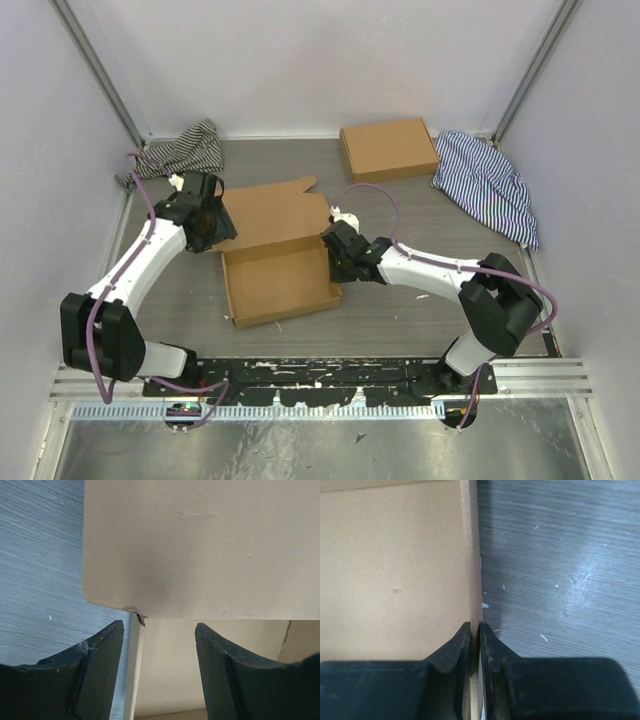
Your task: Fold the paper box
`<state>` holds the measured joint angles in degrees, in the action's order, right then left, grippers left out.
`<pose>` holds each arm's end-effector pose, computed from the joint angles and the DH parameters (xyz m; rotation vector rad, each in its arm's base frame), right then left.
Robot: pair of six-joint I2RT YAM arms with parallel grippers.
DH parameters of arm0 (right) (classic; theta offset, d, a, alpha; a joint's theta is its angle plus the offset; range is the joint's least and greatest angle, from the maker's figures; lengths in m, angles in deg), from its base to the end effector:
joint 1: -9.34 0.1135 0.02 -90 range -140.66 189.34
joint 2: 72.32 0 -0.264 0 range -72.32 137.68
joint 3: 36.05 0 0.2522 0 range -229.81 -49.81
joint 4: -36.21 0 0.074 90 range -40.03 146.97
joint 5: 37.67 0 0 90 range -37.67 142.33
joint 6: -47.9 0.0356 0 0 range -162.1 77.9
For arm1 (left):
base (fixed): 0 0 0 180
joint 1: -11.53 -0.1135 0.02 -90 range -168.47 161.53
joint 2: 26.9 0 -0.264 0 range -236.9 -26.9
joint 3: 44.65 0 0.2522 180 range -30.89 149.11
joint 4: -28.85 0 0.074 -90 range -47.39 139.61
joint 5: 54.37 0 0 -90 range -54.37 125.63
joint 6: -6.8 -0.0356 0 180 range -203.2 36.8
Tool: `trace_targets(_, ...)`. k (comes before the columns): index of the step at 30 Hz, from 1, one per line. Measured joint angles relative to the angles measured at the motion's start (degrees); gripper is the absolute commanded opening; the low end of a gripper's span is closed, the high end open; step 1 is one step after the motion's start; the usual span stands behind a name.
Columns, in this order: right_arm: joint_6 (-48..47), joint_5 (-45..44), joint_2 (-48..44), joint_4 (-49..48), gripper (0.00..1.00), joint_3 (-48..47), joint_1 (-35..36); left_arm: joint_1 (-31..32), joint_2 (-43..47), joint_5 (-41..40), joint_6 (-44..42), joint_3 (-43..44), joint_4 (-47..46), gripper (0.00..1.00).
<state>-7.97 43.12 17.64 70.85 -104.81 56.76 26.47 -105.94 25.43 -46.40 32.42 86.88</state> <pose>0.2182 0.2290 0.1960 -0.2338 2.5555 0.3583 0.2687 -0.0652 0.2696 -0.5527 2.5347 -0.0950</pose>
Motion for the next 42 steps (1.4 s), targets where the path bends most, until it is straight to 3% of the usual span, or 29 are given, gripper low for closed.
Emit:
trace_targets(8, 3.08, -0.85, -0.07, -0.74, 0.61, 1.66, 2.03, -2.71, 0.48, 1.29, 0.76, -1.9, -2.03, 0.74)
trace_targets(19, 3.23, -6.36, -3.72, 3.41, 0.91, -1.97, 2.45, -6.84, 3.65, 5.64, 1.44, -7.37, -4.7, 0.76)
trace_targets(24, 0.07, -8.87, -3.87, 6.36, 0.97, -9.53, 0.7, -7.63, 9.27, 7.04, 2.25, -9.94, -5.53, 0.76)
trace_targets(27, -2.56, -6.38, -3.43, 6.05, 0.98, -15.52, -4.74, -7.76, 11.39, 7.98, 2.45, -10.62, -6.21, 0.76)
trace_targets(35, -4.61, 15.67, 4.22, -5.55, 0.91, -20.35, -26.29, -8.31, 14.73, 9.11, 2.89, -14.34, -6.71, 0.76)
trace_targets(42, -4.02, 32.54, 17.03, -11.45, 0.86, -20.31, -28.06, -8.35, 19.39, 9.7, 3.78, -16.9, -6.73, 0.76)
